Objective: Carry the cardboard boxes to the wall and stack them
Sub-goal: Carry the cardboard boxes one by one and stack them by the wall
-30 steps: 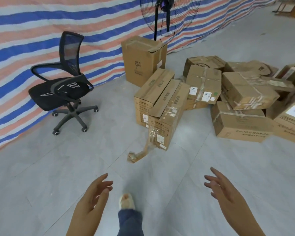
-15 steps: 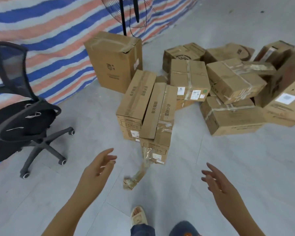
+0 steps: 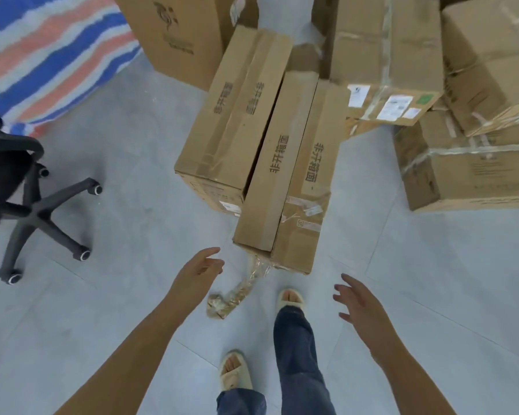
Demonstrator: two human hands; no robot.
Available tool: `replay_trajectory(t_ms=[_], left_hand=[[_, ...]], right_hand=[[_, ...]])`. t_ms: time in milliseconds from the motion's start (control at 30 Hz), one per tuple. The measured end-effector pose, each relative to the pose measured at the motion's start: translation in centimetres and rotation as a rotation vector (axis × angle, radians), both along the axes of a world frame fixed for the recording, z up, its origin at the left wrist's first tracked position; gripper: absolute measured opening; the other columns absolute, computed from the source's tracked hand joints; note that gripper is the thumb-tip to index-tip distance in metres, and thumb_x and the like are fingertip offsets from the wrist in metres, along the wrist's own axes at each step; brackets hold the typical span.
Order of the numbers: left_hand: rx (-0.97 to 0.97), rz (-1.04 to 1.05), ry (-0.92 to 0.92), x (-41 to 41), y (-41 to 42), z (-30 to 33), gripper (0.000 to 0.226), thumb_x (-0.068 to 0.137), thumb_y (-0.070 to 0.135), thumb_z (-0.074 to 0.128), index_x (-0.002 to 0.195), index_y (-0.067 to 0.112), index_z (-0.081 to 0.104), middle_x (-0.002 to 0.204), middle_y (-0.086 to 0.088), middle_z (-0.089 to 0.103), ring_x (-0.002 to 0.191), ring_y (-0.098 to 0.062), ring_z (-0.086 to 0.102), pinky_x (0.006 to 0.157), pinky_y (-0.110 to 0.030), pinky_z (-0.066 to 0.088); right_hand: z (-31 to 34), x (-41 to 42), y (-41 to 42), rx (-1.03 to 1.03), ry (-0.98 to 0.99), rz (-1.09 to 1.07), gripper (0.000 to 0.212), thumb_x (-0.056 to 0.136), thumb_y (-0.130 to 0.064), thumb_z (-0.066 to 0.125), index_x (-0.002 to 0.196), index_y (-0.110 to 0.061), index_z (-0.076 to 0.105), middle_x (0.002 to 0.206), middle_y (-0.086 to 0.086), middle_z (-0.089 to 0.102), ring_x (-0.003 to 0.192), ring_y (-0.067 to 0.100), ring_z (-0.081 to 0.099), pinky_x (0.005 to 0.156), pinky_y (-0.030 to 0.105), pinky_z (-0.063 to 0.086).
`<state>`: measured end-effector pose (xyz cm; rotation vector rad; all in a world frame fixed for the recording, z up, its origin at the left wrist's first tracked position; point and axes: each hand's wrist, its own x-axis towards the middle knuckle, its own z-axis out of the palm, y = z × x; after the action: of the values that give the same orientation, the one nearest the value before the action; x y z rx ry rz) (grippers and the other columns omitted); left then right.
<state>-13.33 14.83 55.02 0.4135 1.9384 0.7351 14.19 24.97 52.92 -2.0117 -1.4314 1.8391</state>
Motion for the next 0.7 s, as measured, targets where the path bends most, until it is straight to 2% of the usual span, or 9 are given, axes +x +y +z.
replay_trajectory(t_ms=[100,167,233,333,400,467,567,700], left_hand=[[-0.089,0.089,-0.057,-0.5,5.2,-7.1,0.042,0.095,0.032,0.053,0.135,0.021,0.047,0.126,-0.002,0.056,0.121,-0.02,0.051,0.107,-0.042,0.039],[-0.142,0.148,-0.091,-0.7,8.1,-11.2,0.059,0.093,0.043,0.054,0.144,0.02,0.035,0.144,-0.003,0.042,0.133,-0.02,0.04,0.112,-0.043,0.032],[-0.161,0.177,-0.148,-0.9,9.8,-14.3,0.069,0.092,0.049,0.053,0.148,0.018,0.027,0.15,-0.001,0.035,0.138,-0.02,0.033,0.113,-0.041,0.029],[-0.155,0.21,-0.23,-1.1,10.2,-17.2,0.054,0.092,0.043,0.056,0.138,0.021,0.042,0.127,0.008,0.052,0.123,-0.016,0.048,0.103,-0.034,0.036],[-0.141,0.253,-0.247,-0.9,9.8,-17.7,0.039,0.091,0.036,0.06,0.127,0.024,0.05,0.115,0.012,0.059,0.108,-0.006,0.055,0.097,-0.03,0.042],[-0.108,0.277,-0.241,-0.1,9.8,-17.2,0.032,0.091,0.031,0.061,0.121,0.026,0.053,0.11,0.015,0.06,0.1,0.001,0.055,0.084,-0.021,0.045],[-0.05,0.261,-0.134,1.8,10.6,-14.7,0.025,0.091,0.032,0.061,0.114,0.029,0.053,0.103,0.018,0.06,0.093,0.004,0.055,0.07,-0.013,0.042],[0.026,0.252,-0.021,4.2,11.7,-9.0,0.006,0.089,0.035,0.061,0.092,0.038,0.057,0.095,0.017,0.063,0.087,0.003,0.06,0.063,-0.006,0.044]], right_hand=[[-7.0,-3.5,4.2,-0.1,0.031,-0.087,0.045,0.099,-0.018,0.047,0.143,-0.015,0.035,0.15,0.008,0.037,0.13,0.022,0.043,0.106,0.037,0.038],[-10.7,-5.5,5.7,-0.152,0.043,-0.123,0.061,0.098,-0.03,0.05,0.151,-0.019,0.021,0.156,0.002,0.026,0.14,0.02,0.032,0.111,0.036,0.031],[-14.1,-6.7,6.0,-0.198,0.083,-0.135,0.066,0.096,-0.039,0.051,0.151,-0.022,0.02,0.153,-0.002,0.031,0.137,0.02,0.037,0.111,0.036,0.033],[-17.6,-7.1,5.1,-0.31,0.137,-0.212,0.057,0.092,-0.046,0.055,0.141,-0.026,0.036,0.134,-0.003,0.053,0.118,0.019,0.054,0.102,0.042,0.045],[-18.2,-7.1,4.7,-0.346,0.158,-0.253,0.048,0.091,-0.048,0.054,0.133,-0.032,0.038,0.123,-0.012,0.056,0.115,0.017,0.054,0.093,0.037,0.047],[-17.7,-6.8,4.7,-0.337,0.176,-0.281,0.048,0.092,-0.046,0.053,0.136,-0.033,0.037,0.123,-0.012,0.056,0.115,0.017,0.054,0.089,0.034,0.049],[-14.9,-6.1,5.4,-0.294,0.156,-0.35,0.053,0.094,-0.041,0.052,0.142,-0.029,0.035,0.127,-0.008,0.053,0.115,0.016,0.053,0.091,0.034,0.046],[-8.4,-4.0,6.0,-0.171,0.137,-0.406,0.042,0.095,-0.04,0.051,0.135,-0.037,0.04,0.119,-0.018,0.053,0.115,0.013,0.048,0.103,0.047,0.038]])
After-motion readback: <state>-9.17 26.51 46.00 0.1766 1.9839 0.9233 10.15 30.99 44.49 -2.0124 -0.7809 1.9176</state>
